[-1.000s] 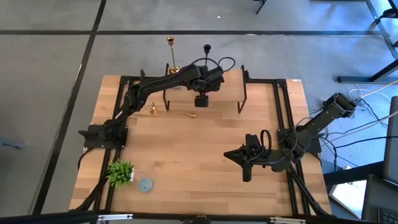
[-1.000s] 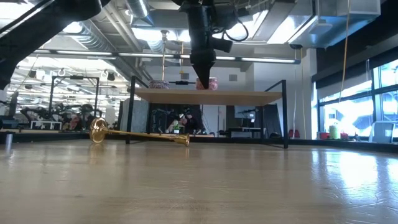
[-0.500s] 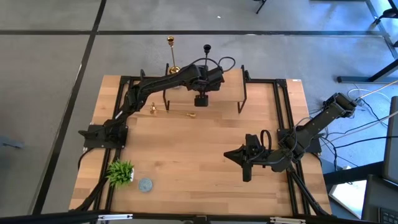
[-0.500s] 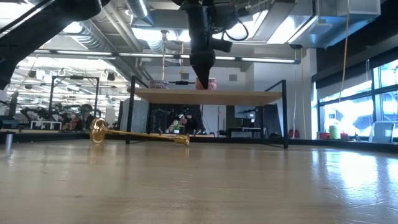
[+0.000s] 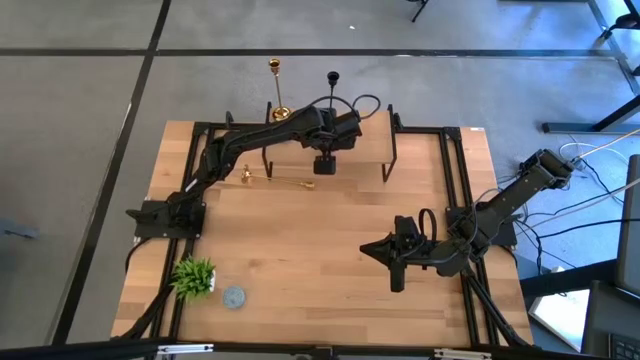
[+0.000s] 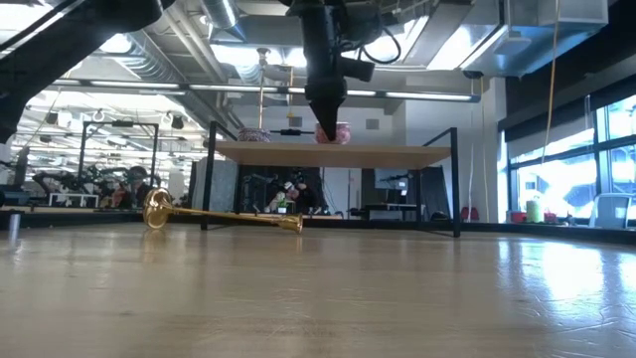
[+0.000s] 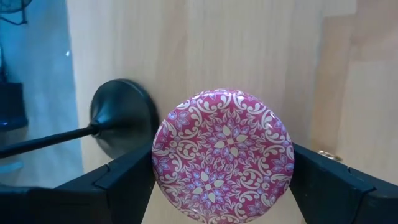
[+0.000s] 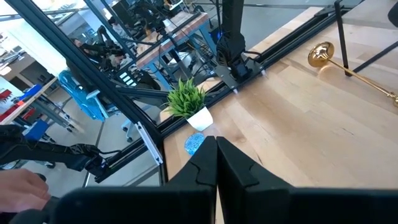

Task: Pick & Place candle stick holders
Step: Put the pink scented candle on the shelf

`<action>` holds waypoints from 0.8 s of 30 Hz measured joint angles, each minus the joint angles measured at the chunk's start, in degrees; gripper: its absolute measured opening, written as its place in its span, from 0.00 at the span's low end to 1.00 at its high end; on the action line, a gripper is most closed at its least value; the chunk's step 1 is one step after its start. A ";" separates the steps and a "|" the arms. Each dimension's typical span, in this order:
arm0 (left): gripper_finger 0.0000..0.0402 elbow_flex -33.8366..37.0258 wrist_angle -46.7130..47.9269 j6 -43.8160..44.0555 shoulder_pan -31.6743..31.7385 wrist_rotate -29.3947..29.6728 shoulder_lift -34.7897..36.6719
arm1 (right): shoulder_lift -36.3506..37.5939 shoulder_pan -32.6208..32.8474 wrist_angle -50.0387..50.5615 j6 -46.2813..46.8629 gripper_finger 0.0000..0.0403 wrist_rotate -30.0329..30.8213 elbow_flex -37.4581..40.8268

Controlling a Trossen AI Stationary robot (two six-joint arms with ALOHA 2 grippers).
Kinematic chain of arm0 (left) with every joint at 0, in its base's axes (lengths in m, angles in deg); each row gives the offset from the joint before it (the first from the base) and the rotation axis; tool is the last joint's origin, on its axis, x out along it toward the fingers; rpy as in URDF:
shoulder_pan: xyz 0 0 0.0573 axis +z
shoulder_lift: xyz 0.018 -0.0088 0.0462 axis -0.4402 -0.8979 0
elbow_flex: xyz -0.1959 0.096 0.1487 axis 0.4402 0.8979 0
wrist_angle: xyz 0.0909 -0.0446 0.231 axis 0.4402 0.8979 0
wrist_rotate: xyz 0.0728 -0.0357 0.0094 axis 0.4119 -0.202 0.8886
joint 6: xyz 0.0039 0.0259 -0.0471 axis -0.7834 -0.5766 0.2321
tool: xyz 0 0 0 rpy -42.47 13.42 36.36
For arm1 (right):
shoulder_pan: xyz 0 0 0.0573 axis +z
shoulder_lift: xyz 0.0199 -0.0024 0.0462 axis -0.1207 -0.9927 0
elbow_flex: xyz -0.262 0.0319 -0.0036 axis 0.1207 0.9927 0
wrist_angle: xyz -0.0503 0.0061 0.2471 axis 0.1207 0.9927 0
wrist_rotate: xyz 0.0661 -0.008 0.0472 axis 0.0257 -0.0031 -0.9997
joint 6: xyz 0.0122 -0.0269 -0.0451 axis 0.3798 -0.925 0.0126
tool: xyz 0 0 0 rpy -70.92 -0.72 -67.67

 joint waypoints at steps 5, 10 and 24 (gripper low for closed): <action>0.81 0.00 0.00 0.17 0.11 0.14 0.00 | 0.00 -0.11 0.76 2.41 0.00 0.07 0.00; 0.81 0.00 -0.02 0.50 0.11 0.18 0.00 | 0.00 -0.70 4.80 7.79 0.05 3.80 0.00; 0.81 0.00 -0.02 0.54 0.11 0.14 0.00 | 0.00 -0.67 8.61 14.27 0.35 6.68 0.00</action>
